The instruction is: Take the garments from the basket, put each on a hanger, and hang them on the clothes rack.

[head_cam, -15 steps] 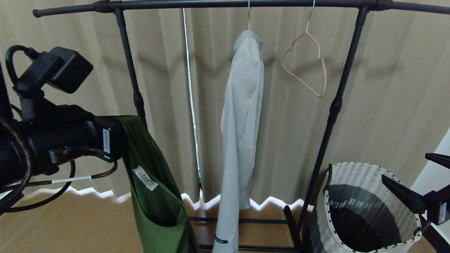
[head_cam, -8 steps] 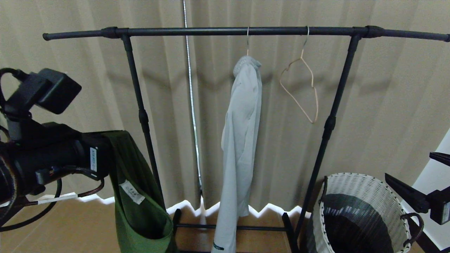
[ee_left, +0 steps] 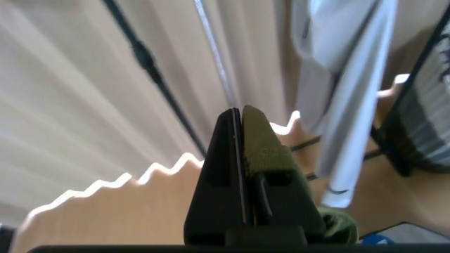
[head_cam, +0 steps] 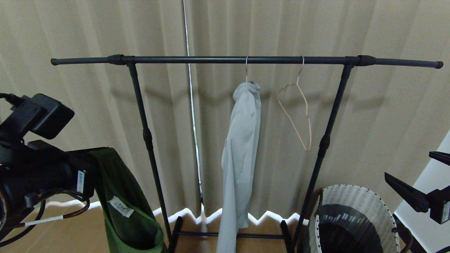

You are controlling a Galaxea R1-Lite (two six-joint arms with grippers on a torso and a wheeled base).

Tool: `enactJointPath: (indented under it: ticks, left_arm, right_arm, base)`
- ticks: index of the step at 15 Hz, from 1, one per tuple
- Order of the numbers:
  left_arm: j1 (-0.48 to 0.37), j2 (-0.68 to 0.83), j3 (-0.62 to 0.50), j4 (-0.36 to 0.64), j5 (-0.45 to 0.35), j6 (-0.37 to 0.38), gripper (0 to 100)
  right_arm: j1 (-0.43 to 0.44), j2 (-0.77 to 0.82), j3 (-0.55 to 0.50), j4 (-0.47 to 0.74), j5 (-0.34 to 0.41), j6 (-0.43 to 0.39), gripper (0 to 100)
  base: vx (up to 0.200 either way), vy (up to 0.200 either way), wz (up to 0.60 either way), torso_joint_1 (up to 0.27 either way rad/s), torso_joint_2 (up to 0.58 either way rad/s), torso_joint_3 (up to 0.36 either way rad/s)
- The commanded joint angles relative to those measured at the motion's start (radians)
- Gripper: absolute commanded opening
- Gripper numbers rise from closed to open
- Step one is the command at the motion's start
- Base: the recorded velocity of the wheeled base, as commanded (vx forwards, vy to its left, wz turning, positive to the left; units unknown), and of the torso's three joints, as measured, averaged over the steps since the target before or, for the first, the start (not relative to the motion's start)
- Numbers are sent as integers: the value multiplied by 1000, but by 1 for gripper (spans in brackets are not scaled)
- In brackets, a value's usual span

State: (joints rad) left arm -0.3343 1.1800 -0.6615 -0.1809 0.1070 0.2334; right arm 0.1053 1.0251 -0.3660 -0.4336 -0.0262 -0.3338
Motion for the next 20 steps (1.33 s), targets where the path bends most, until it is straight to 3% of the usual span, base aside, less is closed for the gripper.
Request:
enactJointPath:
  ticks: [1, 5, 9, 13, 15, 20]
  left_arm:
    - [26, -23, 31, 0, 0, 3, 0]
    - [66, -48, 77, -12, -1, 40, 0]
    - [93, -51, 191, -147, -1, 37, 0]
    - [147, -53, 257, -184, -50, 18, 0]
    - [192, -57, 255, -184, -128, 18, 0]
    - [192, -46, 234, -193, -138, 17, 0]
  right_arm:
    - [1, 3, -2, 0, 0, -1, 100]
    - [1, 3, -4, 0, 2, 2, 100]
    - [-1, 7, -14, 0, 6, 21, 100]
    - [1, 33, -51, 0, 9, 73, 100]
    - [1, 44, -56, 0, 5, 72, 100]
    - [1, 35, -57, 1, 5, 70, 100]
  base:
    - [0, 0, 0, 212, -505, -271]
    - [0, 0, 0, 201, -453, -255]
    - [0, 0, 0, 30, -65, -35]
    - [0, 0, 0, 0, 0, 0]
    - [0, 0, 0, 0, 0, 0]
    - [0, 0, 0, 0, 0, 0]
